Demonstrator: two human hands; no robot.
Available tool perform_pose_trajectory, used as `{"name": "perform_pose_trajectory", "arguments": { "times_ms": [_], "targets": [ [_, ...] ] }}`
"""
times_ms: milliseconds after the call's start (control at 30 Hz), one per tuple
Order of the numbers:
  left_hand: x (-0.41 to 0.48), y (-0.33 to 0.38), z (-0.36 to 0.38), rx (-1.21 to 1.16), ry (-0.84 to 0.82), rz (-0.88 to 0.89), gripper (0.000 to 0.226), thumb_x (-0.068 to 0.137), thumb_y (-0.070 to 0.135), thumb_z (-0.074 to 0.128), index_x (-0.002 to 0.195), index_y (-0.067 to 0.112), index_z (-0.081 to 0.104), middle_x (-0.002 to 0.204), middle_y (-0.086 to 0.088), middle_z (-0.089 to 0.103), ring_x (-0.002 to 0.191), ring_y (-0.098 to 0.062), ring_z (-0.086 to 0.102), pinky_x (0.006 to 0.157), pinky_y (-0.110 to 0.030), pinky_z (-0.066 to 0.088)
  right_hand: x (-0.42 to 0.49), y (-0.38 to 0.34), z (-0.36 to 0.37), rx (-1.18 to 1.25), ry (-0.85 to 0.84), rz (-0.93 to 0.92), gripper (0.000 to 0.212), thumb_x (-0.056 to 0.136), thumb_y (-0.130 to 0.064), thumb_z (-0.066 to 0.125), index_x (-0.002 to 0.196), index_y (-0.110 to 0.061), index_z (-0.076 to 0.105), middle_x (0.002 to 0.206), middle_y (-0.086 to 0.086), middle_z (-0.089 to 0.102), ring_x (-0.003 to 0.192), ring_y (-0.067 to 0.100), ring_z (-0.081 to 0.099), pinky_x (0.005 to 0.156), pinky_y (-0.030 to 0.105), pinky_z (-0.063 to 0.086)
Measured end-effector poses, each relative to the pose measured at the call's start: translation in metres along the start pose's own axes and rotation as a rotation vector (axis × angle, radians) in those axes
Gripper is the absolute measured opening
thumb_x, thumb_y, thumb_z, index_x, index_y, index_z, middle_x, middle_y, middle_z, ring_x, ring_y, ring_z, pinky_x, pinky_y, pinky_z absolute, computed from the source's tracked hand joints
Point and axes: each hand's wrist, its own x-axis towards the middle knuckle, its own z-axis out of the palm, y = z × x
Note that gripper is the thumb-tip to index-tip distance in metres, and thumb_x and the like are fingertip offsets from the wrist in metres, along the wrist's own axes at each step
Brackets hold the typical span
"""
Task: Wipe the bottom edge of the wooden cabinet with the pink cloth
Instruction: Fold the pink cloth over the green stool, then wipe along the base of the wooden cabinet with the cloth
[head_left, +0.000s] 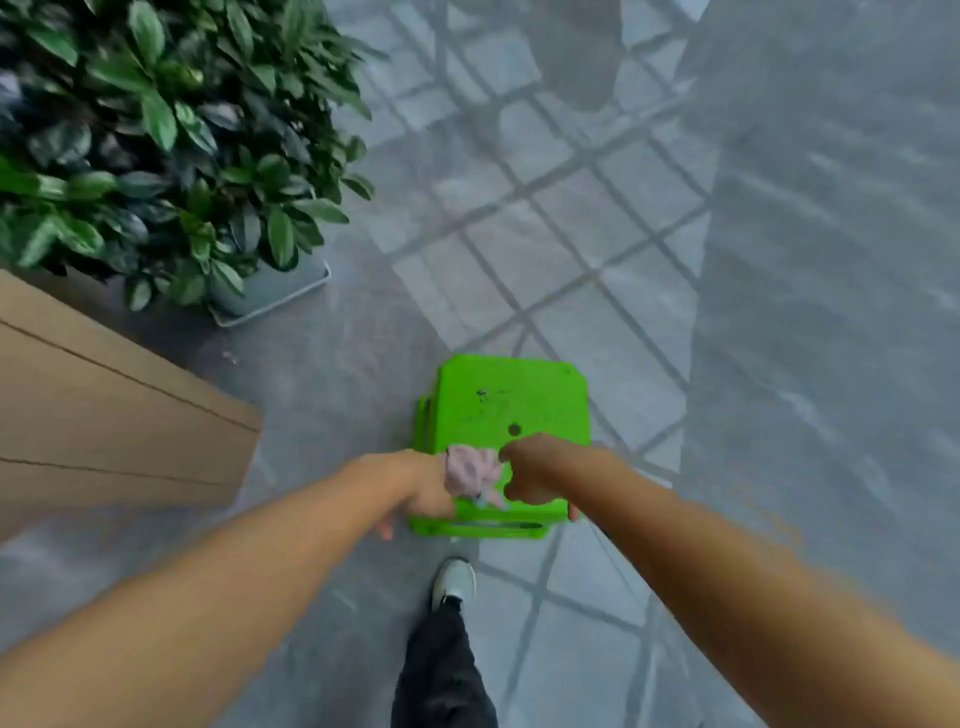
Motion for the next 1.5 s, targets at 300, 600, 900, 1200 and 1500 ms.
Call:
{"name": "perform_pose_trajectory", "arguments": {
  "times_ms": [300, 600, 900, 1200, 1500],
  "targets": [
    [0.176, -0.034, 0.098, -0.628, 0.523, 0.120, 0.059, 0.086, 0.026, 0.064, 0.141, 0.031, 0.043, 0.130, -0.016, 0.064, 0.111, -0.042, 0.067, 0.088, -0.046, 0.055, 0.174, 0.026, 0.115, 0.521, 0.348, -0.039, 0.029, 0.079, -0.007, 0.062, 0.107, -0.013, 0.054, 0.086, 0.020, 0.069, 0.069, 0.041, 0.064, 0.053, 0.044, 0.050],
    [0.181, -0.106, 0.117, -0.995, 0.770, 0.153, 0.044, 0.078, 0.024, 0.074, 0.115, 0.038, 0.052, 0.075, 0.018, 0.054, 0.069, 0.001, 0.057, 0.056, -0.003, 0.034, 0.205, -0.045, 0.109, 0.530, 0.441, -0.173, 0.027, 0.062, -0.018, 0.052, 0.088, -0.009, 0.057, 0.067, 0.011, 0.066, 0.059, 0.033, 0.057, 0.053, 0.040, 0.049],
    [0.210, -0.293, 0.153, -1.219, 0.760, -0.257, 0.040, 0.067, 0.053, 0.074, 0.098, 0.038, 0.055, 0.073, 0.011, 0.066, 0.077, -0.024, 0.066, 0.063, -0.033, 0.048, 0.326, -0.217, 0.152, 0.467, 0.177, -0.154, 0.030, 0.078, 0.004, 0.044, 0.090, -0.015, 0.065, 0.065, 0.017, 0.072, 0.057, 0.032, 0.072, 0.055, 0.046, 0.061],
    [0.384, -0.450, 0.202, -1.309, 0.924, -0.442, 0.046, 0.070, 0.066, 0.068, 0.099, 0.034, 0.053, 0.094, -0.001, 0.073, 0.085, -0.033, 0.071, 0.069, -0.041, 0.059, 0.542, -0.314, 0.254, 0.345, 0.185, -0.291, 0.026, 0.086, -0.011, 0.050, 0.104, -0.020, 0.068, 0.091, 0.016, 0.076, 0.087, 0.036, 0.071, 0.081, 0.045, 0.059],
    [0.511, -0.545, 0.244, -1.125, 1.272, -0.185, 0.065, 0.084, 0.023, 0.070, 0.146, 0.034, 0.053, 0.105, 0.001, 0.079, 0.092, -0.012, 0.069, 0.078, -0.006, 0.044, 0.686, -0.339, 0.309, 0.091, 0.544, -0.707, 0.070, 0.089, -0.026, 0.061, 0.152, -0.018, 0.032, 0.162, 0.023, 0.017, 0.147, 0.039, 0.026, 0.114, 0.039, 0.033]
  ]
}}
